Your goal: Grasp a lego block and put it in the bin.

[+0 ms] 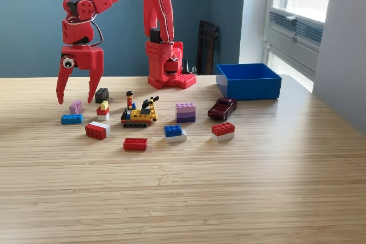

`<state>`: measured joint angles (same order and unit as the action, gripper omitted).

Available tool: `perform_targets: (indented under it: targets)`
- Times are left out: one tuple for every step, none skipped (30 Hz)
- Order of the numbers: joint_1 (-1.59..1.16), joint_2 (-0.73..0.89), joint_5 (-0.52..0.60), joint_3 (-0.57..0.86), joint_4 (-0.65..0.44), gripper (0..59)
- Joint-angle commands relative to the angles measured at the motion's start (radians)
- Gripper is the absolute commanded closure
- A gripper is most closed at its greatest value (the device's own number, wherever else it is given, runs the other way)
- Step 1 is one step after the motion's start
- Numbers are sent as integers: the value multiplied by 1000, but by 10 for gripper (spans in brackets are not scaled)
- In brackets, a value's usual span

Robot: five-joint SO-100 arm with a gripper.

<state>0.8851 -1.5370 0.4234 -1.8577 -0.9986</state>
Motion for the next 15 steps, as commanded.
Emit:
perform_targets:
  targets:
    - [-14, 6, 11, 49, 17, 351]
    - [-15, 12, 14, 49, 17, 352]
    - [-15, 18, 15, 52, 17, 353]
    - [-15, 23, 17, 55, 17, 354]
    - [-17, 28, 20, 61, 17, 355]
    - [-17, 34, 25, 66, 17, 357]
    - [-17, 41, 31, 71, 17, 358]
    - [-17, 49, 35, 74, 17, 358]
    - [-17, 58, 37, 75, 17, 361]
    - [-17, 67, 37, 78, 17, 365]
    - [-17, 77, 38, 81, 15, 372]
    - [-17, 86, 40, 91, 9, 376]
    - [-15, 92, 41, 100, 3, 381]
    - [-15, 100, 43, 107, -3, 389]
    - [-15, 103, 43, 112, -6, 402]
